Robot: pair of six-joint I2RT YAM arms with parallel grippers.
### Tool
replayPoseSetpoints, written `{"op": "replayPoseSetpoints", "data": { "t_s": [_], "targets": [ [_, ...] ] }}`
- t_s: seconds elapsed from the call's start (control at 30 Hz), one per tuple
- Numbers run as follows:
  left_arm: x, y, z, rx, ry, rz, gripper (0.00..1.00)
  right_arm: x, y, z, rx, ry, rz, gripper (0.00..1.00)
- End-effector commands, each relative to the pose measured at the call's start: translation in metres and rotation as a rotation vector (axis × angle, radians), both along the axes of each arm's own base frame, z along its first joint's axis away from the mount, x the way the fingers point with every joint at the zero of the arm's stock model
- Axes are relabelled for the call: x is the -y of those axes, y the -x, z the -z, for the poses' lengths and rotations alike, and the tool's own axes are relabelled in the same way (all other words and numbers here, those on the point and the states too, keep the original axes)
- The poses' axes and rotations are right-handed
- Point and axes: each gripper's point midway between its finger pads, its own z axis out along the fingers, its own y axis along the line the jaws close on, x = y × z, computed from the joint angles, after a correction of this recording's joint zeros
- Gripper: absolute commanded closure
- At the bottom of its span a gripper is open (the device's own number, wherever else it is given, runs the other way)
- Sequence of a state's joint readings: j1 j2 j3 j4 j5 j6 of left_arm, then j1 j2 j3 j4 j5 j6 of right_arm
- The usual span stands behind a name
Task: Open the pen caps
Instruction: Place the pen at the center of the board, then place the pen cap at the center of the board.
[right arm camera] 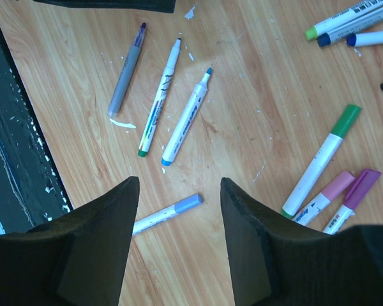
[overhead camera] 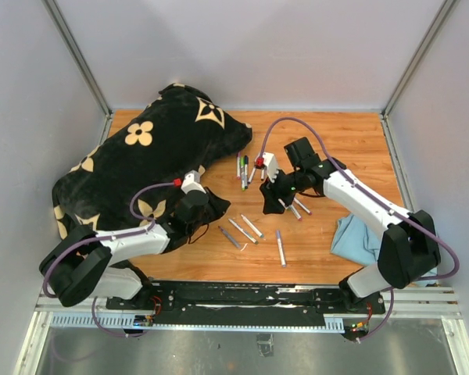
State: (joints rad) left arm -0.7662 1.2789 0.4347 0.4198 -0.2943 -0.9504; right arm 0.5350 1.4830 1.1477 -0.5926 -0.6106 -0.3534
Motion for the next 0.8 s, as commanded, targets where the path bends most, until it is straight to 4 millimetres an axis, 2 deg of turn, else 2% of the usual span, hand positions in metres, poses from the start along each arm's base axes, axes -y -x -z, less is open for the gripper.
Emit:
{"op": "replayPoseSetpoints", "data": {
  "t_s": [0.0,0.33,0.77],
  "targets": [
    [0.000,-0.009,0.007,-0.026,-0.075,-0.034,1.00,0.010,0.001,-0.017,0.015,-0.043,-0.022,0.44],
    [0.004,-0.024,0.029,-0.101,-0.248,-0.053,1.00,0.014,-0.001,-0.019,0.016,-0.054,-0.012,0.44],
    [0.014,-0.042,0.045,-0.114,-0.341,-0.038,1.00,0.016,-0.003,-0.017,0.014,-0.052,-0.003,0.43]
  ]
}}
